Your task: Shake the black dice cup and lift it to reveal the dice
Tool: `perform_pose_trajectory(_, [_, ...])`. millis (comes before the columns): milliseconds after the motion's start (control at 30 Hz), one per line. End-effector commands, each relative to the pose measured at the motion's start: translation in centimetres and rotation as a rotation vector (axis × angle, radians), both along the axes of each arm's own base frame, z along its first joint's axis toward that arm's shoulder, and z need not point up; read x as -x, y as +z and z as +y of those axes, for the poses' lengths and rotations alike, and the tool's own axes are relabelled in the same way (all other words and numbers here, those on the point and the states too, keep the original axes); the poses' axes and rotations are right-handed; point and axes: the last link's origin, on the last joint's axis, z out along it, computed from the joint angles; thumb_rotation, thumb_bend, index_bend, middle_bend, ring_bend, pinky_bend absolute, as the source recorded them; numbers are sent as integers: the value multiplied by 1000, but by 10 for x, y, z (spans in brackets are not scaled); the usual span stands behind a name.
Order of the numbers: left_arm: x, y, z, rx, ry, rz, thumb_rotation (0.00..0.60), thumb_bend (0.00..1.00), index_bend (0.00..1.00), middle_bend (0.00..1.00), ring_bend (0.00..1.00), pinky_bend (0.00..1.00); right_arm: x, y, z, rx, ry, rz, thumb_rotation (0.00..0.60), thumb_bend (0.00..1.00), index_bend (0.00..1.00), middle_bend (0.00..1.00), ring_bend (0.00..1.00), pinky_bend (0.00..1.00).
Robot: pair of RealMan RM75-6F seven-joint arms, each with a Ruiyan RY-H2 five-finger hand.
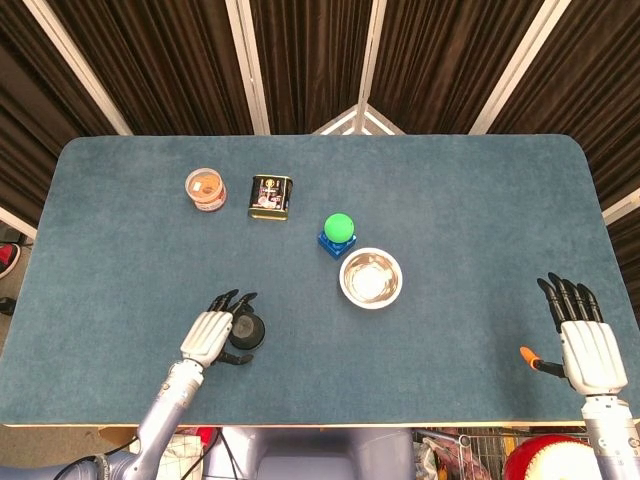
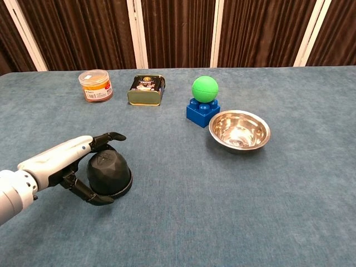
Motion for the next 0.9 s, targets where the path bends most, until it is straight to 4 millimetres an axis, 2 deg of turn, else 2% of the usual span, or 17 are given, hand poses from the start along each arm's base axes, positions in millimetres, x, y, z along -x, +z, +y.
perform_pose_trajectory(33, [2,1,1,-15,2,10,600,102,92,232,0,56,0,0,-1,-2,0,1,600,184,31,0,13,0])
perform_pose_trajectory(167, [5,1,2,-20,6,20,600,102,92,201,0,45,0,-2,-2,-7,-2,3,600,185,31,0,13,0])
perform_pose_trajectory(433, [9,2,2,-31,8,40,600,108,92,237,0,45,-1,-3,0,-10,-4,4,600,185,32,0,13,0])
perform_pose_trajectory(700, [8,1,2,-34,-2,50,600,234,98,303,0,45,0,-2,2,-17,-6,1,600,185,31,0,13,0])
perform_pose_trajectory(900, [9,1,3,-44,4,65,600,240,103,298,0,45,1,-4,2,-31,-8,-5,600,185,31,0,13,0])
